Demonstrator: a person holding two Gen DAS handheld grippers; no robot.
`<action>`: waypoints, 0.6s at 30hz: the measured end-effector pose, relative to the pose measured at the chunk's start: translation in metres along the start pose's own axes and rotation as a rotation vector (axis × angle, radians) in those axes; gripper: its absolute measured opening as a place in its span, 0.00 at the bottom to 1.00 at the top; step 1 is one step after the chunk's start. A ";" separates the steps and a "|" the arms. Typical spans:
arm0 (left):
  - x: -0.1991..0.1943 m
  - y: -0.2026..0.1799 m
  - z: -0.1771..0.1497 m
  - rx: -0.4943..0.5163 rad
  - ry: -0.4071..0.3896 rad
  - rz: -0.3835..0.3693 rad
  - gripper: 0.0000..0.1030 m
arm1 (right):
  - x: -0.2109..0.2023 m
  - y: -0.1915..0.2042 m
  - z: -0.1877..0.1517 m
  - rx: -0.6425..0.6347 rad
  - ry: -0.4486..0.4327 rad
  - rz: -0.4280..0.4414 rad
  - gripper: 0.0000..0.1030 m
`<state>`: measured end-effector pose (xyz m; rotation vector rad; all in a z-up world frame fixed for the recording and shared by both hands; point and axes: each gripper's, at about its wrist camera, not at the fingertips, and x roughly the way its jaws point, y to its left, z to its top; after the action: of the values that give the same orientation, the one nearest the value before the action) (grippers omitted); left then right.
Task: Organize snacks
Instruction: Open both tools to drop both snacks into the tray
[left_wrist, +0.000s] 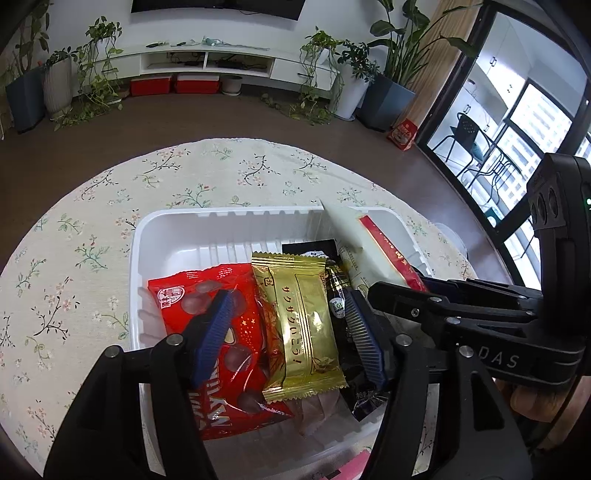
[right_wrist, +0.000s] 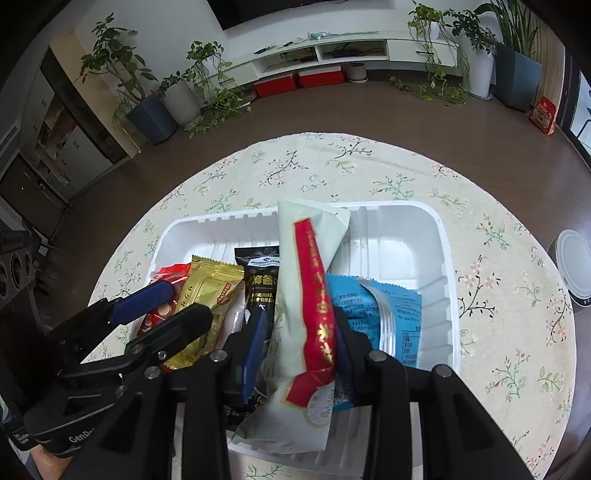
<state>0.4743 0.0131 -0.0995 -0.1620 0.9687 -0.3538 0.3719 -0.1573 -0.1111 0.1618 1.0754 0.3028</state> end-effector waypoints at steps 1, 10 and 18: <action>-0.001 0.002 -0.001 0.001 0.000 0.000 0.60 | -0.001 0.000 0.000 0.001 -0.002 0.001 0.38; -0.010 0.005 -0.003 -0.004 -0.025 0.007 0.75 | -0.012 -0.003 -0.002 0.015 -0.039 0.004 0.51; -0.031 0.011 -0.010 -0.020 -0.049 0.005 0.90 | -0.029 -0.010 -0.006 0.048 -0.079 0.013 0.61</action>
<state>0.4525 0.0351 -0.0849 -0.1855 0.9242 -0.3348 0.3557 -0.1761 -0.0924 0.2221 1.0040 0.2804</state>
